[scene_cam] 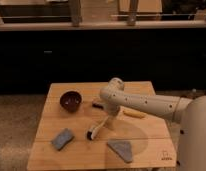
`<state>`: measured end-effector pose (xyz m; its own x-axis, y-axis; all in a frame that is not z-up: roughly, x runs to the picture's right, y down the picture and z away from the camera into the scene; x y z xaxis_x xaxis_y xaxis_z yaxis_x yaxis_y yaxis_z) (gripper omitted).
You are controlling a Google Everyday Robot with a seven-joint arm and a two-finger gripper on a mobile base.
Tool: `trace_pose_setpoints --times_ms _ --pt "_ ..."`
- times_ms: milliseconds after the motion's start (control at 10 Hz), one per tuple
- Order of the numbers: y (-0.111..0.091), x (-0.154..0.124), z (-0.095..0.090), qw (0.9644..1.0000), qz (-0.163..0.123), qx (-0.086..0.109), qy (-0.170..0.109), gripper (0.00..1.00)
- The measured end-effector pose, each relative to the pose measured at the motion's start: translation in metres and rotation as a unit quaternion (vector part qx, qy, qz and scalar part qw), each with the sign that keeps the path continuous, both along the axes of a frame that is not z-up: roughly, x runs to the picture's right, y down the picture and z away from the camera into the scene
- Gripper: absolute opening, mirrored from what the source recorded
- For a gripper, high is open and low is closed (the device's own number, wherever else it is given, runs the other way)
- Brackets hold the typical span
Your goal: Wipe table surface with brush
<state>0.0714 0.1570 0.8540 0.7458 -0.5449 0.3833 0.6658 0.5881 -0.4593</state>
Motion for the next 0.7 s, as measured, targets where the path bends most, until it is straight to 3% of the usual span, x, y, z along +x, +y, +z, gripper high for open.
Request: trace_pose_setpoints --times_ms 400,700 --pt "-0.019 0.023 0.013 0.9990 0.025 0.009 0.036 0.05" --pt "-0.037 0.016 0.013 0.9979 0.048 0.029 0.031 0.05"
